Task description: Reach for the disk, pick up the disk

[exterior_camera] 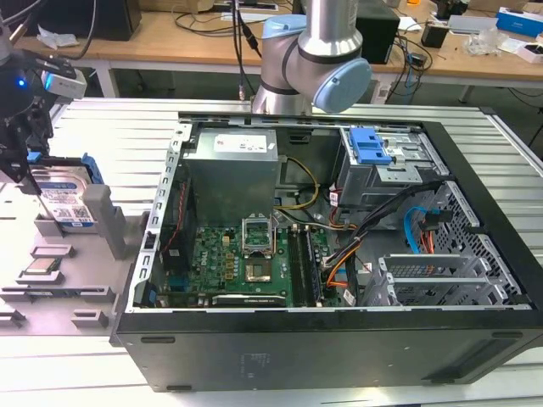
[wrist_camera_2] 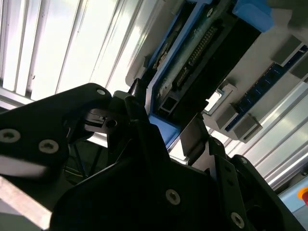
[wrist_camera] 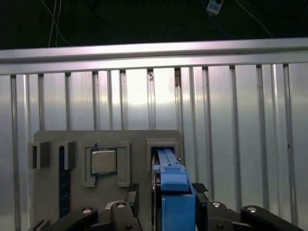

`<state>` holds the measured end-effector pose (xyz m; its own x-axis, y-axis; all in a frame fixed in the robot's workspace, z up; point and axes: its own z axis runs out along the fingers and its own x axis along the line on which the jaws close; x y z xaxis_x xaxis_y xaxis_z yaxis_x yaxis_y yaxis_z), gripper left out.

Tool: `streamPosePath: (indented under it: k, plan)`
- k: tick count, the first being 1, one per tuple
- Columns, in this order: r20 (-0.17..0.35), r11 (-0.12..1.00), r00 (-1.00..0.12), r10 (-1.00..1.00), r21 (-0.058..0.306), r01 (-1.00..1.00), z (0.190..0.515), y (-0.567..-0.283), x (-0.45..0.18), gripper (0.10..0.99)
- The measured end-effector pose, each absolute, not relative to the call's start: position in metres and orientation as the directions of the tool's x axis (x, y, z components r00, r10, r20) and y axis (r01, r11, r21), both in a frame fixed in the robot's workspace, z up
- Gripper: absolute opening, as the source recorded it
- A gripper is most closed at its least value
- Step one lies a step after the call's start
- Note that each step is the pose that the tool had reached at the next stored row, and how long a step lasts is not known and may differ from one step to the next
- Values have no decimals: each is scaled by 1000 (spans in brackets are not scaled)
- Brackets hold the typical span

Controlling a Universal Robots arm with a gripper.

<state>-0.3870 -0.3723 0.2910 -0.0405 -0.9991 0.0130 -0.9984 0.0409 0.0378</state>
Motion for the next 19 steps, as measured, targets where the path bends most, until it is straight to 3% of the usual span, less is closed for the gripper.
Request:
streamPosePath:
  k: [6, 7, 8, 9, 19]
  plan:
    - [13, 41, -40, -999, 38, -998, 291, -372, -387, 525]
    - [13, 41, -40, -999, 38, -998, 291, -372, -387, 463]
    - [13, 41, -40, -999, 38, -998, 291, -372, -387, 463]
    - [13, 41, -40, -999, 38, -998, 291, -372, -387, 369]
    - [13, 41, -40, -999, 38, -998, 291, -372, -386, 369]
